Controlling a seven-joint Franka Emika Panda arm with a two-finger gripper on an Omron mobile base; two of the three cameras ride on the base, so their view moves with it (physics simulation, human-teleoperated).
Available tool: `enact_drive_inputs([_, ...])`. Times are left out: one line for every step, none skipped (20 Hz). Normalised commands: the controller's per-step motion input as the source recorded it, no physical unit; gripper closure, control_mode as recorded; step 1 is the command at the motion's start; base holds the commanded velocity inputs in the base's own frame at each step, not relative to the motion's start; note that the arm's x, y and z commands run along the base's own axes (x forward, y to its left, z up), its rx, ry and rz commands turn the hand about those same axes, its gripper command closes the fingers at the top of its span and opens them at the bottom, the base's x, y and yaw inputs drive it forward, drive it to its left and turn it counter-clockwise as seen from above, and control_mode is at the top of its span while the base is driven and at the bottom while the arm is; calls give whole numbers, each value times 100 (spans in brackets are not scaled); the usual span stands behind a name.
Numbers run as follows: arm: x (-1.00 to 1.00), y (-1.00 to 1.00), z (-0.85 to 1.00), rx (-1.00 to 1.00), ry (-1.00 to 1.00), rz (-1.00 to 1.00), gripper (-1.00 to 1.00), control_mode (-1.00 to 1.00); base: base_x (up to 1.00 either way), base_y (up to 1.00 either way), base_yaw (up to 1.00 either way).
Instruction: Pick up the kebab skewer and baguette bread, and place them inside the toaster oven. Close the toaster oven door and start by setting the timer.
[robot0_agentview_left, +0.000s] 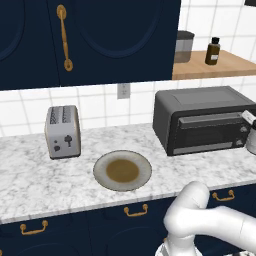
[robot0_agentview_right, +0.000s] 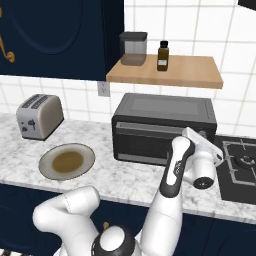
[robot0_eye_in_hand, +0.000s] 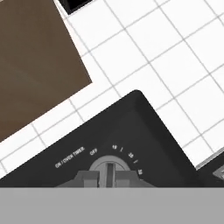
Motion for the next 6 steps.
enact_drive_inputs([3,0,14,28,0,0,100,-100,0,0,0])
enact_drive_inputs([1,0,14,28,0,0,100,-100,0,0,0])
enact_drive_inputs([1,0,13,28,0,0,100,-100,0,0,0])
enact_drive_inputs([1,0,12,28,0,0,100,-100,0,0,0])
enact_drive_inputs([0,0,11,28,0,0,100,-100,0,0,0])
enact_drive_inputs([0,0,12,29,0,0,100,-100,0,0,0])
